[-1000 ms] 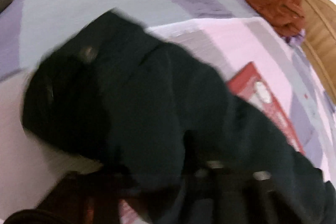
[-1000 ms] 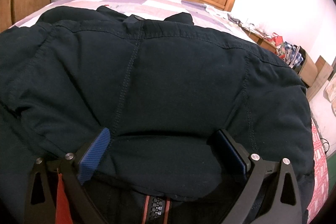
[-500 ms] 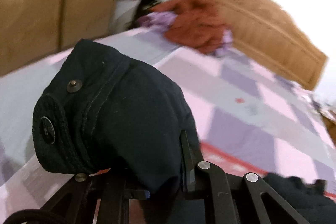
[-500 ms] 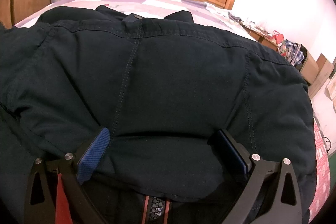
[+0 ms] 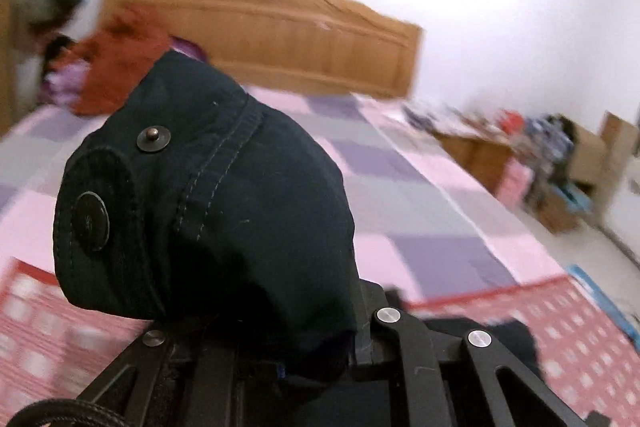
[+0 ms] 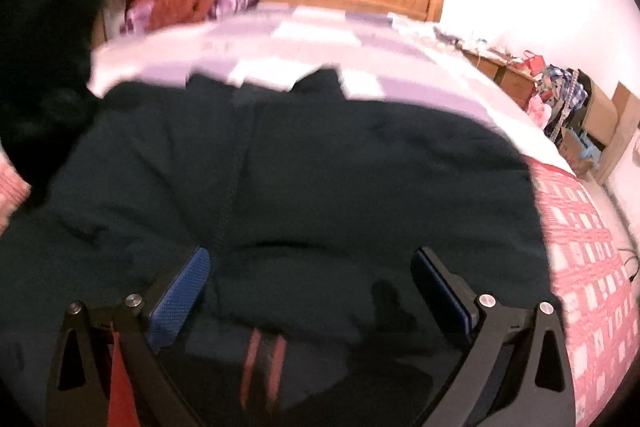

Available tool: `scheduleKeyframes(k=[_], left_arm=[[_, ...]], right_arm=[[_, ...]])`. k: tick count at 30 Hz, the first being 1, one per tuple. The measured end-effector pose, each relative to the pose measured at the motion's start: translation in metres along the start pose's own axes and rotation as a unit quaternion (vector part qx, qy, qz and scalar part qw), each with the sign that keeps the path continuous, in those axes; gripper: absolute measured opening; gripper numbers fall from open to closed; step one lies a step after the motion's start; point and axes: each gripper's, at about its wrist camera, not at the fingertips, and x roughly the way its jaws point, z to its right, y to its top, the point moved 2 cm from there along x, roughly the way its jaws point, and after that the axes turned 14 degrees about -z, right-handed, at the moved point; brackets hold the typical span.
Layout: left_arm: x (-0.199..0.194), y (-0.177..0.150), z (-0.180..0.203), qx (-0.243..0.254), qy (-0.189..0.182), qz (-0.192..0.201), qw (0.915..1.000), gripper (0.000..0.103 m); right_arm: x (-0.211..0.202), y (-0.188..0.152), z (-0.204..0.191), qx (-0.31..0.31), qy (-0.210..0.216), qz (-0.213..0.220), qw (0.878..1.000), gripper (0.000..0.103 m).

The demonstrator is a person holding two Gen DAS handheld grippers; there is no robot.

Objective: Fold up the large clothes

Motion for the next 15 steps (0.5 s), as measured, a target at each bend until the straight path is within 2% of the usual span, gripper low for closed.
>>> scheduleKeyframes(k=[2,4,6,9,11,13,15], left_arm=[[0.036,-0.024,0.047,0.031,0.001,-0.029,0.9991,0.014],[0.066,-0.047,0.078,0.063,0.02,-0.052,0.9965,0.014],[0.103,-0.081,0.107,0.097,0.052,-0.086,0.9903,0.016],[0.142,-0.118,0.137,0.132,0.099,-0.127,0.978,0.026],[0.152,-0.135,0.156,0.159,0.111,-0.134,0.9718,0.039],[0.152,-0.149,0.179,0.193,0.117,-0.125,0.966,0.05],[0.145,-0.159,0.197,0.216,0.086,-0.12,0.9652,0.054]], right_arm=[[-0.021,-0.011,0.018,0.002,0.002,0.011,1.0,0.102],[-0.038,-0.024,0.037,0.001,-0.001,0.017,1.0,0.102],[-0.051,-0.042,0.061,0.003,-0.009,0.01,1.0,0.102],[-0.058,-0.065,0.088,0.013,-0.019,-0.005,1.0,0.102],[-0.061,-0.082,0.108,0.025,-0.029,-0.019,0.999,0.102],[-0.062,-0.099,0.127,0.038,-0.038,-0.034,0.998,0.102],[-0.064,-0.112,0.141,0.051,-0.043,-0.043,0.997,0.102]])
